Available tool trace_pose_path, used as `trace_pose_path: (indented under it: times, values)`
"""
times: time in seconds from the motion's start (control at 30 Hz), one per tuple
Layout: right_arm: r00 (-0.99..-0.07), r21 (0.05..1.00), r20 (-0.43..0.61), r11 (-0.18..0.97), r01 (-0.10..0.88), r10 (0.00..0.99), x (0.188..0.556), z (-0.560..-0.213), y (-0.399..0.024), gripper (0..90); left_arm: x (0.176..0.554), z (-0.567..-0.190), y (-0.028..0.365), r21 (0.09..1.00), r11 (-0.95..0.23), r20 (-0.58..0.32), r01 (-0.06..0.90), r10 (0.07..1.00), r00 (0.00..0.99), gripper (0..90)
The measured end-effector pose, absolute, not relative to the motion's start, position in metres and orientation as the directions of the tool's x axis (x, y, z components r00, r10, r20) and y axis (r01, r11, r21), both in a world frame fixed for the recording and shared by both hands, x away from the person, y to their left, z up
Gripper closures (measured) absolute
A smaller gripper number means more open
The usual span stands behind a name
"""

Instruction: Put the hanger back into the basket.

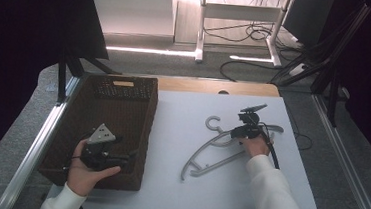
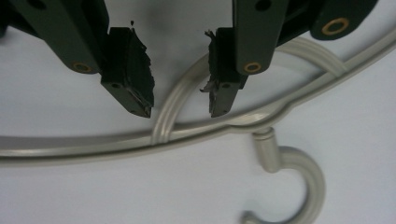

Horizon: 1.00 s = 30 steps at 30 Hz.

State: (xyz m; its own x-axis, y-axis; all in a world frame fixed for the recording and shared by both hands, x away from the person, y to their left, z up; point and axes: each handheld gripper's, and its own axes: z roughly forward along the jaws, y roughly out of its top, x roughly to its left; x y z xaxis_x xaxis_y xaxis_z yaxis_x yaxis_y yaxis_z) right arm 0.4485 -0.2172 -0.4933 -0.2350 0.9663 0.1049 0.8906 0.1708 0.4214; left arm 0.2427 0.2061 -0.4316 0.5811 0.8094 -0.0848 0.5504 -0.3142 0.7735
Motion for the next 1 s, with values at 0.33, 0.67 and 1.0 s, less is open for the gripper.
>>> trace_pose_path:
  times: [0.33,0.67,1.0]
  values:
    - [-0.187,0.377,0.073,0.146,0.914,0.98,0.451,-0.49,-0.208,68.3,0.242,-0.432,0.206,0.777,-0.321,-0.073,0.541,0.808,0.585,25.9]
    - [-0.062,0.31,0.069,0.037,0.95,0.996,0.459,-0.493,-0.202,71.7,0.241,-0.433,0.203,0.779,-0.336,-0.059,0.53,0.802,0.594,25.9]
    - [0.038,0.272,0.096,-0.063,0.96,0.995,0.463,-0.491,-0.204,77.2,0.241,-0.433,0.204,0.78,-0.335,-0.056,0.528,0.803,0.593,25.9]
